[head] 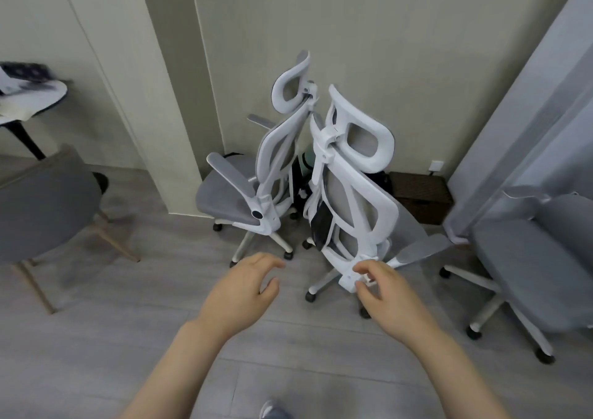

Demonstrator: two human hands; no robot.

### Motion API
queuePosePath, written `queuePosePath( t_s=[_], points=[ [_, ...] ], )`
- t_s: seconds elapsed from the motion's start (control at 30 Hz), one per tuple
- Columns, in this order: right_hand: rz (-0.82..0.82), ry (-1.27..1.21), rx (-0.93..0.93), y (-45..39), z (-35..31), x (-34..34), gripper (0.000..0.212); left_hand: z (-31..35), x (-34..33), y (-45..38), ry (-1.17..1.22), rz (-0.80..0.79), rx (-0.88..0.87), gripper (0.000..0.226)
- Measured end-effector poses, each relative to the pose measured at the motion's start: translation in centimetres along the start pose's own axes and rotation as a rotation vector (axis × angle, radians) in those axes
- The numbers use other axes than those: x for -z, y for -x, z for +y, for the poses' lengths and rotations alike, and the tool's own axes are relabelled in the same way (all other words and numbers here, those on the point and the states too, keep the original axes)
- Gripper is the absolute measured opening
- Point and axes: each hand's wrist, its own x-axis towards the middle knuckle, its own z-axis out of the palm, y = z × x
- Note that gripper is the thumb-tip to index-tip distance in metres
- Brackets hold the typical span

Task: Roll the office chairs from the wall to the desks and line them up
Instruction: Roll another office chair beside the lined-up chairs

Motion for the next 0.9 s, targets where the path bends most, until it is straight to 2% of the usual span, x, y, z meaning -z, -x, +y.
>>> queuePosePath(
  t_s=[0.3, 0.57, 0.7, 0.77, 0.87, 0.9],
  points=[
    [0.122, -0.042, -0.024, -15.6, -0.6, 2.9, 0.022, -3.9, 3.5, -18.1, -0.032, -0.029, -0.109, 0.026],
    [0.318, -0.071, 0.059, -28.3, 0.8, 8.9, 0.022, -2.6, 3.9, -33.1, -0.029, -0.002, -0.206, 0.034],
    [0.482, -0.015, 0.130, -32.7, 1.0, 11.7, 0.019, -1.4, 4.6, -39.5, -0.002, 0.058, -0.303, 0.035],
    [0.474, 0.030, 0.120, -34.3, 1.1, 12.3, 0.018, -1.0, 5.2, -42.3, 0.014, 0.101, -0.350, 0.039],
    [0.361, 0.017, 0.004, -35.8, 1.8, 11.6, 0.023, -0.5, 6.1, -46.4, 0.063, 0.126, -0.425, 0.045],
    [0.387, 0.023, -0.012, -36.0, 1.9, 11.1, 0.025, -0.5, 6.2, -47.9, 0.058, 0.125, -0.456, 0.045]
  ],
)
